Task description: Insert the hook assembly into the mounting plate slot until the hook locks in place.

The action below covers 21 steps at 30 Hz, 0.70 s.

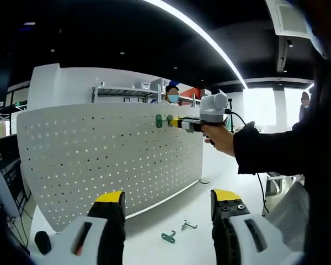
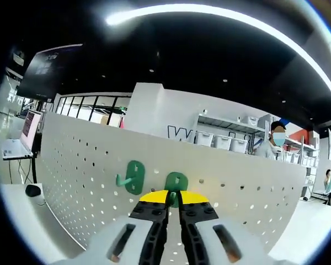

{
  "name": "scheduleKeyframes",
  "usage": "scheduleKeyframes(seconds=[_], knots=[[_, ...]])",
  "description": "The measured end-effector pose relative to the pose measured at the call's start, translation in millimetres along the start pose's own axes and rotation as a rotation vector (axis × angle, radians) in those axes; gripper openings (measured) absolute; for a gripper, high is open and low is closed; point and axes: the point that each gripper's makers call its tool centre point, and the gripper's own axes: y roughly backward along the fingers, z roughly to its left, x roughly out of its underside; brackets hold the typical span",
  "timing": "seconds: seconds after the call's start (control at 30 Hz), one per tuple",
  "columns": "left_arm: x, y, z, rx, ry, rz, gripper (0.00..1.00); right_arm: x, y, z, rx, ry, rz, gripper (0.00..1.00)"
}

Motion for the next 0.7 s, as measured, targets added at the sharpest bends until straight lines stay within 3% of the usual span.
scheduleKeyframes(seconds=[0.23,0.7], knots=[[-0.5,2,-0.8,-0.001,-0.003,-0.004,0.64,5.0,10,-6,0.01,-0.012,0.007,0.09],[-0.6,2,-1.6,0.002,-0.015,-0.001,0.64,-8.3,49,-17,0.024,-0.031,-0.04,0.15]])
